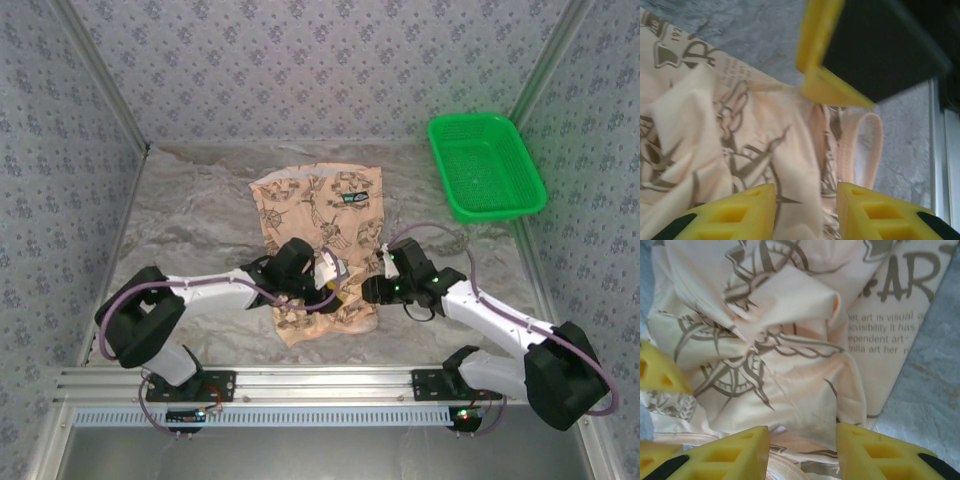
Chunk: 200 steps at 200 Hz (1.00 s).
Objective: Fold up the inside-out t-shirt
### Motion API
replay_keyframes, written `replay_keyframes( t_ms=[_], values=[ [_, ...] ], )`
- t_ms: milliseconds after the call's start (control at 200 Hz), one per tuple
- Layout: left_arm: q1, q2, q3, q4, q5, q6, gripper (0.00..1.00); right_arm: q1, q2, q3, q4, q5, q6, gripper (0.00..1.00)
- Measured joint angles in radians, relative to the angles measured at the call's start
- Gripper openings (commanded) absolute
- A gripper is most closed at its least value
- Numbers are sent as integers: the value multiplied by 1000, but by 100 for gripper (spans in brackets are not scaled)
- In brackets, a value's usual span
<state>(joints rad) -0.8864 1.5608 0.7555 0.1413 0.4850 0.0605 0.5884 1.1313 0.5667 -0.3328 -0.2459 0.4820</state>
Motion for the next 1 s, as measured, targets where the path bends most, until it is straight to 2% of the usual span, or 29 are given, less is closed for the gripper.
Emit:
replay_keyframes(
  t_ms=[150, 255, 330, 385, 590, 750, 820, 900, 999],
  values=[
    [9, 79, 38, 10, 51, -3, 35, 31, 40, -14, 16, 30, 13, 41],
    [9, 105, 47, 13, 92, -2, 36, 39, 90, -14, 50, 40, 14, 13],
    [9, 111, 54, 13, 116, -2, 38, 39, 121, -9, 63, 43, 8, 3],
    [10, 111, 60, 12, 132, 0, 38, 39, 134, 1, 63, 40, 5, 0],
    [10, 134, 101, -9, 124, 10, 38, 32, 126, 60, 63, 13, -19, 0],
    [25, 155, 116, -1, 109, 9, 34, -22, 94, 64, 79, -51, -23, 0],
    [40, 155, 117, 18, 108, 8, 29, -52, 95, 64, 96, -77, -23, 0],
    [60, 160, 131, 21, 106, -3, 17, -82, 100, 64, 120, -105, -22, 12],
    [86, 181, 162, 26, 113, -13, 2, -97, 100, 66, 129, -103, -22, 21]
  ],
)
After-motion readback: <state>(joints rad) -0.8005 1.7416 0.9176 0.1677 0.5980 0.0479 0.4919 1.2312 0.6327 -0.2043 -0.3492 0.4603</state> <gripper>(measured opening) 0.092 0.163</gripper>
